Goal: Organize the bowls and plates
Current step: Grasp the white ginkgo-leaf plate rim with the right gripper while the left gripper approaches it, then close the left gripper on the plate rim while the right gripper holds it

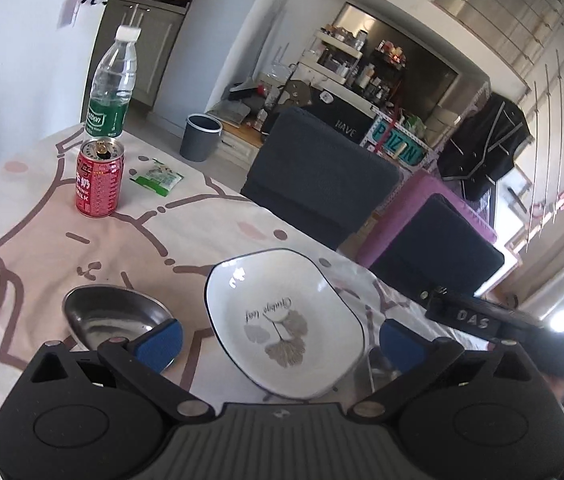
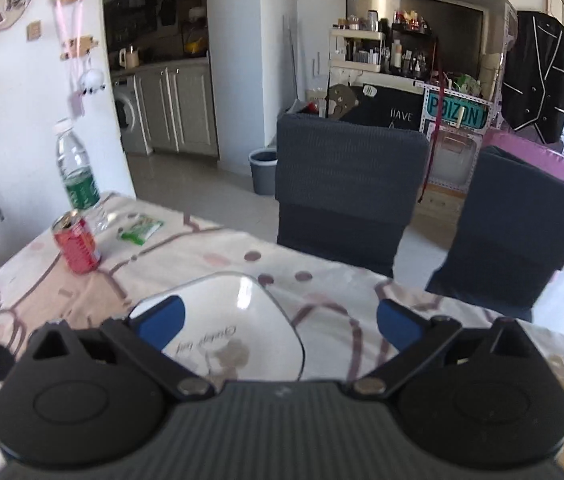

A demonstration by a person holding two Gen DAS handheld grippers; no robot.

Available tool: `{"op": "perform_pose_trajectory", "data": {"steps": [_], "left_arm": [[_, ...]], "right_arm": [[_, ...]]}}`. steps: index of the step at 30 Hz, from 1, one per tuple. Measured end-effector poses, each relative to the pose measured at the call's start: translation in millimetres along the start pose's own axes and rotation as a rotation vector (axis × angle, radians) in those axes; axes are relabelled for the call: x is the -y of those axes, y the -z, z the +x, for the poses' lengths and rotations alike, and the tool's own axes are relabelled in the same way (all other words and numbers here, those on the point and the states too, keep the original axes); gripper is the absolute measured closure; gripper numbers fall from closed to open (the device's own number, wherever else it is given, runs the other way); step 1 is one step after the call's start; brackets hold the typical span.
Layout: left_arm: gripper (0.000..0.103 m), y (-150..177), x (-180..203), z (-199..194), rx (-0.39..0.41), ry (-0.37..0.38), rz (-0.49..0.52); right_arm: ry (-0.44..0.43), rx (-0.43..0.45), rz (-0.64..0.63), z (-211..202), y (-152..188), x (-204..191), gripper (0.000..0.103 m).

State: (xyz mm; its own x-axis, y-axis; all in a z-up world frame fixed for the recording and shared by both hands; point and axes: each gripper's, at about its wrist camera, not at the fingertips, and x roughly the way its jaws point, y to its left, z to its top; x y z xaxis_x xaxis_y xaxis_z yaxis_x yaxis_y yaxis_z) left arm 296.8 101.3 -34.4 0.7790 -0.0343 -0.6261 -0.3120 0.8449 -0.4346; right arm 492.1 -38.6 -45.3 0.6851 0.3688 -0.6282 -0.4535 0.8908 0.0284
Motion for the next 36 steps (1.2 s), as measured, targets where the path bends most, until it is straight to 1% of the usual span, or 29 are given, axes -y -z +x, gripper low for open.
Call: {"op": "perform_pose_trajectory", "data": {"steps": [1, 4, 6, 7, 8, 11, 14, 16, 18, 19, 20, 21, 23, 24, 25, 27, 30, 32, 34, 36], "left_arm": [[0.000, -1, -2, 7, -0.005, 0.000, -0.009], [0.000, 0, -6, 23, -0.028, 0.008, -0.022], [0.000, 2, -6, 29, -0.045, 0.032, -0.007], [0.000, 4, -6, 31, -0.049, 0.051, 0.013], [0.000, 5, -6, 31, -0.052, 0.067, 0.042], [0.000, 8, -5, 28, -0.053, 0.082, 0.087], [0.000, 8, -10, 28, -0.063, 0.114, 0.060], [0.000, 8, -11, 30, -0.079, 0.123, 0.047], [0.000, 9, -12, 33, -0.092, 0.127, 0.046], [0.000, 9, -13, 35, -0.098, 0.127, 0.048], [0.000, 9, -13, 38, -0.103, 0.131, 0.049], [0.000, 9, -14, 39, -0.109, 0.141, 0.048], [0.000, 9, -17, 43, -0.126, 0.161, 0.042], [0.000, 8, -17, 44, -0.130, 0.161, 0.039], [0.000, 7, -19, 46, -0.131, 0.156, 0.041], [0.000, 7, -20, 48, -0.127, 0.142, 0.045], [0.000, 3, -24, 55, -0.131, 0.142, 0.044], [0.000, -2, -26, 61, -0.123, 0.177, 0.035], [0.000, -9, -25, 68, -0.116, 0.188, 0.023], [0.001, -18, -22, 78, -0.104, 0.181, 0.031]], "right_arm": [[-0.005, -0.004, 0.005, 11, 1, 1, 0.000], [-0.002, -0.057, 0.000, 49, -3, 10, 0.000], [0.014, -0.106, 0.000, 72, -4, 13, 0.006], [0.005, -0.122, -0.006, 80, -5, 14, 0.014], [-0.011, -0.142, -0.020, 91, -6, 16, 0.019], [-0.029, -0.193, -0.056, 112, -6, 11, 0.022], [-0.053, -0.259, -0.087, 139, -9, 5, 0.024], [-0.037, -0.320, -0.065, 160, -9, 3, 0.025], [0.005, -0.376, -0.029, 175, -4, 2, 0.040], [0.012, -0.381, -0.013, 178, 2, 1, 0.045], [-0.019, -0.373, 0.027, 178, 4, 5, 0.054], [-0.054, -0.361, 0.072, 177, 5, 9, 0.062], [-0.074, -0.338, 0.127, 173, 5, 16, 0.069], [-0.077, -0.321, 0.140, 170, 5, 18, 0.071], [-0.073, -0.310, 0.146, 167, 4, 20, 0.075], [-0.049, -0.284, 0.162, 159, 6, 26, 0.080], [-0.010, -0.281, 0.181, 148, 9, 38, 0.086], [0.002, -0.289, 0.192, 139, 13, 46, 0.090], [0.006, -0.296, 0.199, 126, 18, 57, 0.092], [0.004, -0.302, 0.204, 119, 22, 60, 0.093]]}}
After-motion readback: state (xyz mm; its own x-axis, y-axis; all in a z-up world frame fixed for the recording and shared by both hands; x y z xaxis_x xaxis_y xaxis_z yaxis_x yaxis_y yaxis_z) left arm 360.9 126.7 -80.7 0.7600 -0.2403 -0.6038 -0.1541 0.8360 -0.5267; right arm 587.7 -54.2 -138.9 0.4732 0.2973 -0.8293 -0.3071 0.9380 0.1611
